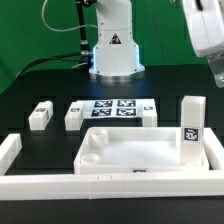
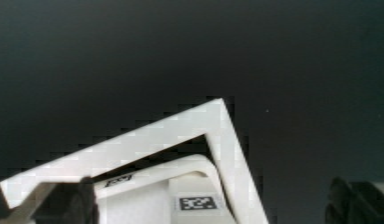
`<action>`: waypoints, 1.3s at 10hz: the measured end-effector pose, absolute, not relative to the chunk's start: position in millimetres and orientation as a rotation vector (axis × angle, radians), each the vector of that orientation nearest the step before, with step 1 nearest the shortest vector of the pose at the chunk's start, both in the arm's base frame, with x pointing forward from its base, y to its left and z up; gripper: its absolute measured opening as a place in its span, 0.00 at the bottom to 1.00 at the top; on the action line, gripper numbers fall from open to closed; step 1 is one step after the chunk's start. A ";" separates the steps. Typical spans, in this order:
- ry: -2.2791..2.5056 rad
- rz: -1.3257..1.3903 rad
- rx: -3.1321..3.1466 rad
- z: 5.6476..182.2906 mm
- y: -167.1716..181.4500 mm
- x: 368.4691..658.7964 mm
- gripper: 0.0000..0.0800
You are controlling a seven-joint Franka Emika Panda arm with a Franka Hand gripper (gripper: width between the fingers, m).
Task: Assemble desk
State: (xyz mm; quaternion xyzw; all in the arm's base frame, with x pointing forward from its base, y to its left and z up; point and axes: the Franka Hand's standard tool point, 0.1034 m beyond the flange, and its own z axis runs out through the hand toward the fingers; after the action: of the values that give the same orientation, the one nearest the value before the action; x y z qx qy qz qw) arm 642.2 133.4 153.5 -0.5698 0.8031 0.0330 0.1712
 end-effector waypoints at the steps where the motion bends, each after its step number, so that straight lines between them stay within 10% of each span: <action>1: 2.279 0.094 -1.621 152.9 133.6 642.1 0.81; 13: 1.768 0.024 -2.239 135.6 137.1 583.3 0.81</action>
Offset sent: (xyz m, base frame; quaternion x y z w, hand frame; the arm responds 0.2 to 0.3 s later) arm 0.0000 0.0000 0.0000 0.0000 0.0000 0.0000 1.0000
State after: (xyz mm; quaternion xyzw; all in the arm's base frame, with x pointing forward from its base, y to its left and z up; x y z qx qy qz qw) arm 583.3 137.1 135.6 -0.7766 0.6132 0.0082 0.1441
